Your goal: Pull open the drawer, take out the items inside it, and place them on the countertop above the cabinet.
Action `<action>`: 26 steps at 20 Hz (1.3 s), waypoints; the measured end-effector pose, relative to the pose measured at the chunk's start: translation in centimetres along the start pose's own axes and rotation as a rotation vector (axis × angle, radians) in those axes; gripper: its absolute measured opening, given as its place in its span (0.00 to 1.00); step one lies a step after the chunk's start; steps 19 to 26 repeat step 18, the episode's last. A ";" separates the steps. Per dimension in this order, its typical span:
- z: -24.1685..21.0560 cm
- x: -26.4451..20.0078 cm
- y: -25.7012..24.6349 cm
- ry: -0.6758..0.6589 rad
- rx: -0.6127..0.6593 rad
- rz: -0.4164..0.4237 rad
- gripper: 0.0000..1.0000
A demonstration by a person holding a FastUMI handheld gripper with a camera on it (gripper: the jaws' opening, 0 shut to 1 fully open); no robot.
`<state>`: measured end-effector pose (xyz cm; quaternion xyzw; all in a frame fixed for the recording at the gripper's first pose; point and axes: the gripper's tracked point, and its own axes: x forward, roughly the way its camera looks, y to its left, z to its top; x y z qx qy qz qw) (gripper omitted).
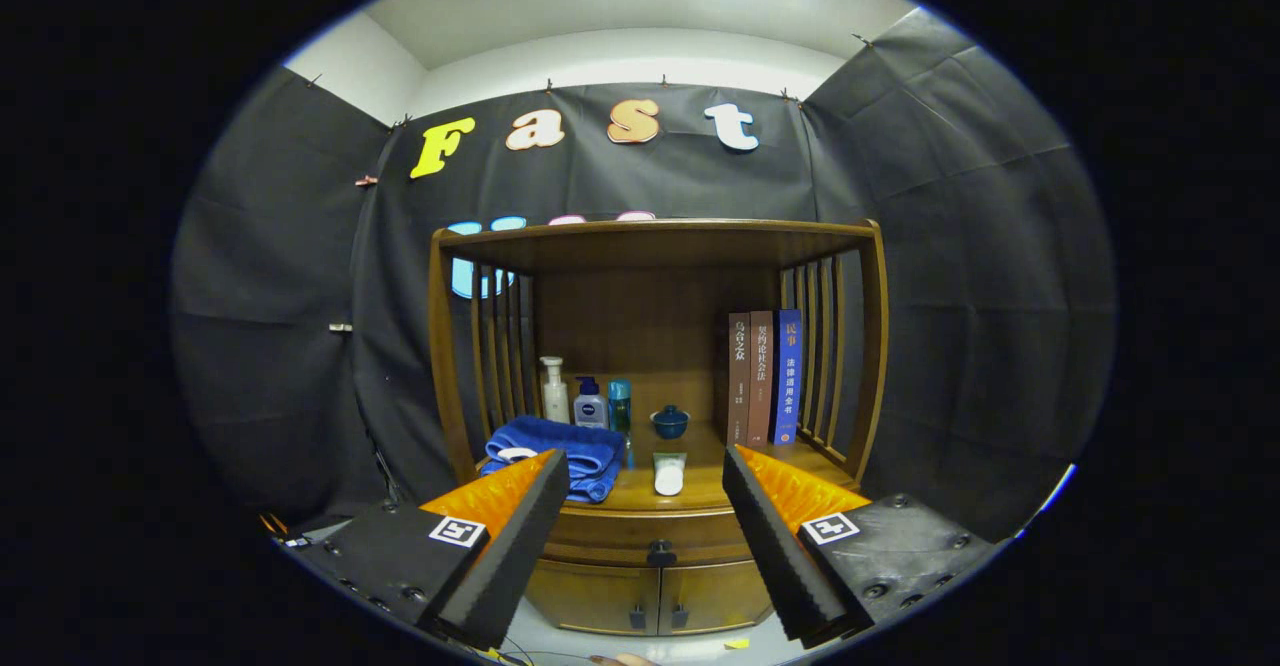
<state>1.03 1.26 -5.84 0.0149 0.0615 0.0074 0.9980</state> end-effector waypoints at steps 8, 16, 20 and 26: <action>1.1 -3.4 0.5 -0.010 0.035 0.021 0.99; 2.2 -4.0 0.4 -0.034 0.025 0.026 0.99; 2.1 -4.1 0.3 -0.030 0.024 0.023 0.99; 2.1 -4.1 0.3 -0.030 0.024 0.023 0.99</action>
